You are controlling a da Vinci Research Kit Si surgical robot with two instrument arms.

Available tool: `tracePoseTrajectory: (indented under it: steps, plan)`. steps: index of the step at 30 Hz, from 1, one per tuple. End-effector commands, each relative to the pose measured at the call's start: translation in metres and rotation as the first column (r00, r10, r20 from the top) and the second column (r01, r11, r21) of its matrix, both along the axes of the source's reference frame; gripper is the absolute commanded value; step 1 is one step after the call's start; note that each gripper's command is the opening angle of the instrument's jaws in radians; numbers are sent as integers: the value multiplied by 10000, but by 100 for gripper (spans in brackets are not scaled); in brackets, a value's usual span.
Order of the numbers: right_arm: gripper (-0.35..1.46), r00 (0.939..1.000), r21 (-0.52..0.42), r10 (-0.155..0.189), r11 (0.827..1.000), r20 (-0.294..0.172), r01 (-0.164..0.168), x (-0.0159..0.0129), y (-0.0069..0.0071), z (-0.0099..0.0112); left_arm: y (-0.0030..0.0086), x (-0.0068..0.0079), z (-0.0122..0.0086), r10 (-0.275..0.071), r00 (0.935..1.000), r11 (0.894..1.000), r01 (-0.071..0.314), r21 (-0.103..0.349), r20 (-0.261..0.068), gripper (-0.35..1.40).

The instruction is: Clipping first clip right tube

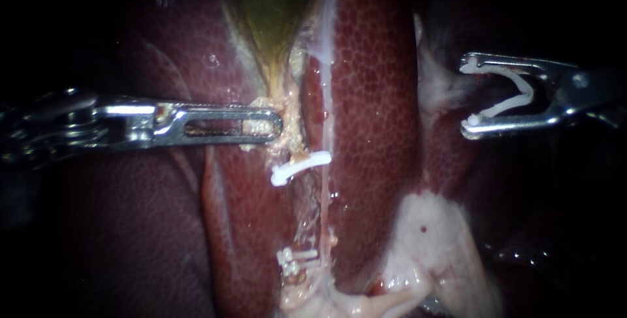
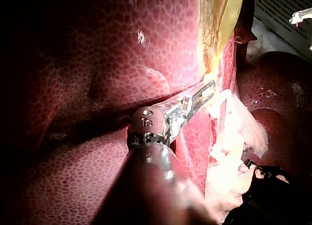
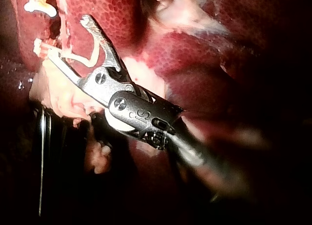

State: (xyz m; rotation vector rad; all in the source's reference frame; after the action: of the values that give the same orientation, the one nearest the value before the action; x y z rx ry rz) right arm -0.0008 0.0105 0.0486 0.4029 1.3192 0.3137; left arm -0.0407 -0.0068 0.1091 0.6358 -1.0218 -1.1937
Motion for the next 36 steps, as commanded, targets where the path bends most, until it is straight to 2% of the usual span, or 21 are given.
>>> tracePoseTrajectory:
  steps: [1, 8, 9, 14, 18, 22, 28, 36]
  plan:
    - [60, 10000, 0, -1, 10000, -3, 1, 0, 0, 0, 0, 0, 0, 6, 10000, 10000, -6, -3, 4, -35]
    - [60, 10000, 1, 2, 10000, -3, -2, 0, 0, 0, 2, 8, -4, 53, 10000, 10000, -53, 29, 41, -35]
    - [60, 10000, 1, 4, 10000, -3, -4, 1, 0, 0, 5, 12, -7, 102, 9999, 9999, -103, 63, 83, -35]
    - [60, 10000, 3, 14, 10000, -6, -14, 2, 0, 0, 20, 36, -26, -71, 10000, 9999, 72, 104, -69, -35]
    - [60, 10000, 3, 16, 10000, -9, -16, 2, -1, 0, 34, 59, -46, -391, 9992, 9992, 391, 89, -10, -35]
    - [60, 10000, 4, 20, 10000, -10, -20, 3, 0, 0, 43, 74, -65, -610, 9981, 9981, 610, 44, 64, -35]
    - [60, 10000, 3, 20, 10000, -12, -20, 3, -1, 0, 46, 80, -87, -686, 9975, 9976, 688, -85, 162, -35]
    - [60, 10000, 0, 29, 10000, -21, -29, 5, -2, 0, 43, 81, -91, -729, 9971, 9973, 731, -96, 202, -35]
